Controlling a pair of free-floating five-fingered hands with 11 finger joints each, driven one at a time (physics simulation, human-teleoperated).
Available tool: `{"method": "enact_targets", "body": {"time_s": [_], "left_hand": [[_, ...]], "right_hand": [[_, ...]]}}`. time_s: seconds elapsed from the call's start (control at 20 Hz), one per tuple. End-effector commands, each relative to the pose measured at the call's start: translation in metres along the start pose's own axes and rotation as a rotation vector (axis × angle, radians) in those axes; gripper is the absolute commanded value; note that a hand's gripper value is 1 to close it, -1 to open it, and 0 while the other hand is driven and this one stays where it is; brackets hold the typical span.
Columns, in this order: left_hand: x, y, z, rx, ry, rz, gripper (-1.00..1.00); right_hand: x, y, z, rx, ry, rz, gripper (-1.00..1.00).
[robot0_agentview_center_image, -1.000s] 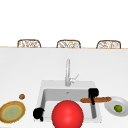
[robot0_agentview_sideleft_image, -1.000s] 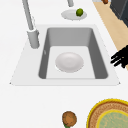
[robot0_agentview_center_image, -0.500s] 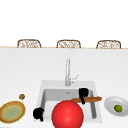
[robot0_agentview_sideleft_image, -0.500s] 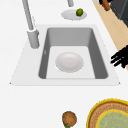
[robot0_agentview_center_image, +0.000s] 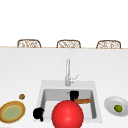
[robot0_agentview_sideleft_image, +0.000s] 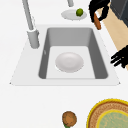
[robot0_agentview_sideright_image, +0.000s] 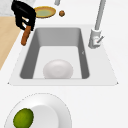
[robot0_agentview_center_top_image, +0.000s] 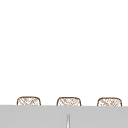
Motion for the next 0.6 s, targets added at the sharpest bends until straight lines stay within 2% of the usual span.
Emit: {"method": "enact_targets", "body": {"time_s": [0.0, 0.2, 0.55], "left_hand": [[0.000, 0.000, 0.000, 0.000, 0.000, 0.000, 0.00], [0.000, 0.000, 0.000, 0.000, 0.000, 0.000, 0.00], [0.000, 0.000, 0.000, 0.000, 0.000, 0.000, 0.00]], "right_hand": [[0.016, 0.015, -0.040, 0.032, 0.010, -0.016, 1.00], [0.033, 0.035, -0.078, 0.027, 0.013, -0.017, 1.00], [0.040, 0.070, -0.142, 0.014, -0.013, -0.023, 1.00]]}}
